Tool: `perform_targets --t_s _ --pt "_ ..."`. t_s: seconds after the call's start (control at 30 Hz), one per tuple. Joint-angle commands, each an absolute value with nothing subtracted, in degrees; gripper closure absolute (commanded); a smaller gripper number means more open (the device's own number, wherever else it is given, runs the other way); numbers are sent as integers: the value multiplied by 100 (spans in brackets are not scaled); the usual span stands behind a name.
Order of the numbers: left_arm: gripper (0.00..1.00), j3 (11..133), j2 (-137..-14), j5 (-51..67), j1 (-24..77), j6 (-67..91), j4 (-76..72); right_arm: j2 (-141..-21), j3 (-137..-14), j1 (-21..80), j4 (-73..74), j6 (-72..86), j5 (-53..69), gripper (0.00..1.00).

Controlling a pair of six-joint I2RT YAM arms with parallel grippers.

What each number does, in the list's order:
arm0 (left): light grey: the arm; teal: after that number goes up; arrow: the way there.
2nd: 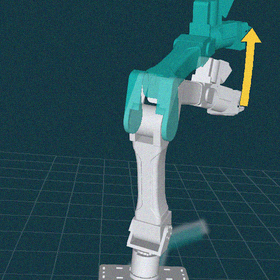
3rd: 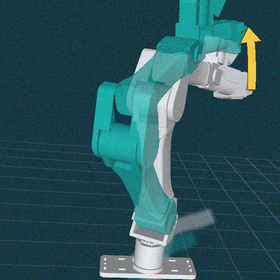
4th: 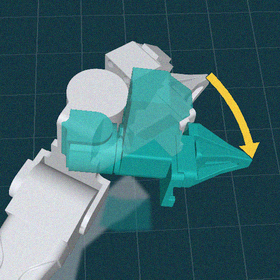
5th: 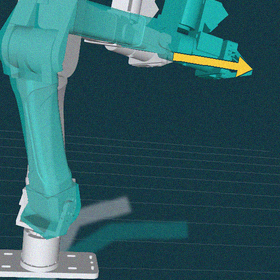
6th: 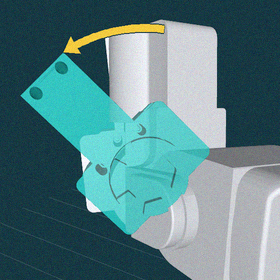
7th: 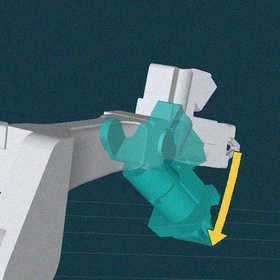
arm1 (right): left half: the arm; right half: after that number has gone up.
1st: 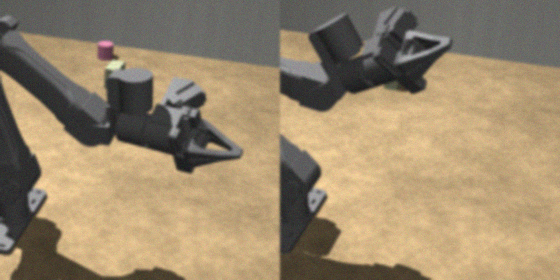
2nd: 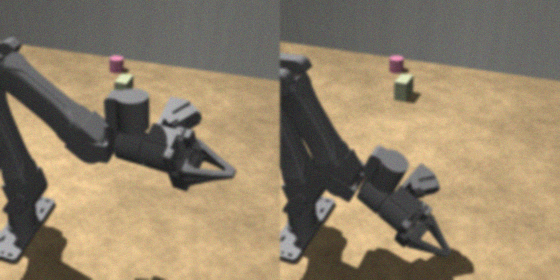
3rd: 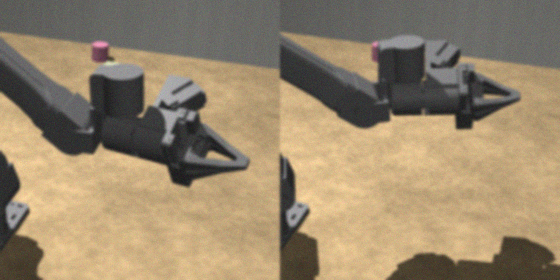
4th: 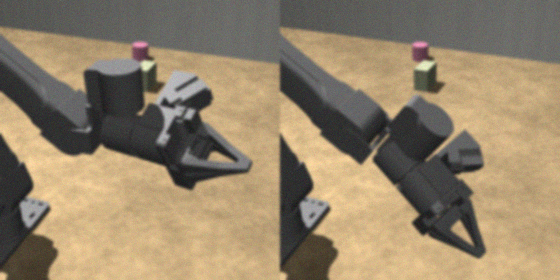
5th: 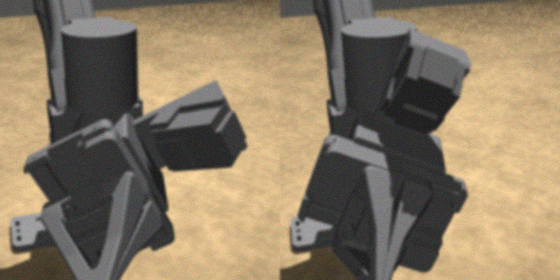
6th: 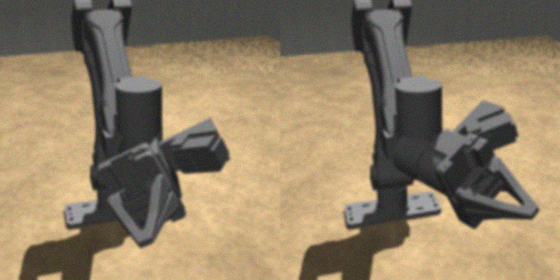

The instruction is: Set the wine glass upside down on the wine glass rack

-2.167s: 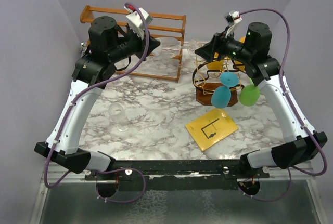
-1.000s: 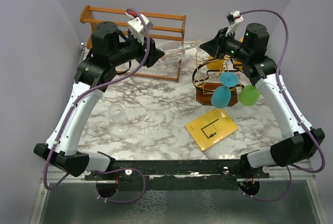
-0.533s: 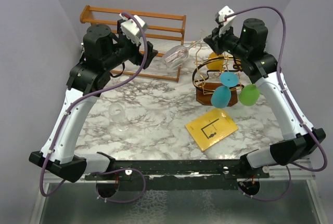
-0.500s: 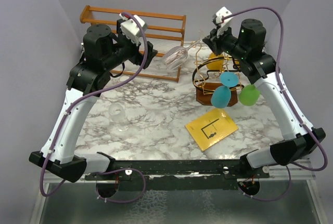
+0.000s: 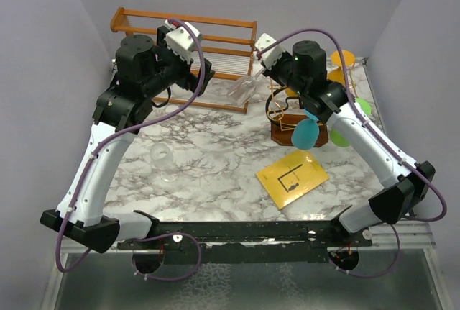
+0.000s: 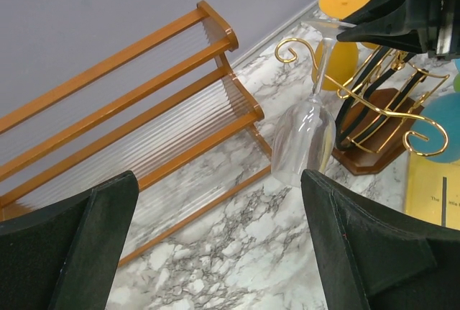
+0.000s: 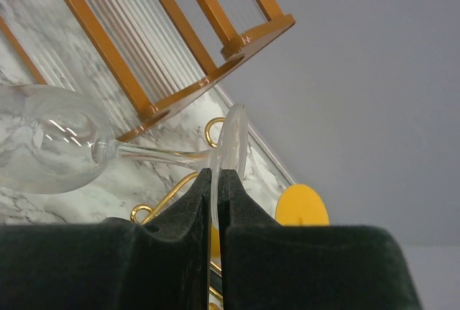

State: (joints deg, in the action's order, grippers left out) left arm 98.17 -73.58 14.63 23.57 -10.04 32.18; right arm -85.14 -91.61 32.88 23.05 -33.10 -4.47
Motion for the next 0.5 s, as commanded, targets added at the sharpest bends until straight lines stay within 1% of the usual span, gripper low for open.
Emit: perform_targets --t_s 0.0,0.47 --pt "1 9695 -7232 1387 2303 -1108 3201 -8625 -9045 3463 1611 -3858 -1359 99" --pt "1 9717 -7285 1496 2296 -1177 3227 -9066 -9074 3560 1307 -4387 -2026 99"
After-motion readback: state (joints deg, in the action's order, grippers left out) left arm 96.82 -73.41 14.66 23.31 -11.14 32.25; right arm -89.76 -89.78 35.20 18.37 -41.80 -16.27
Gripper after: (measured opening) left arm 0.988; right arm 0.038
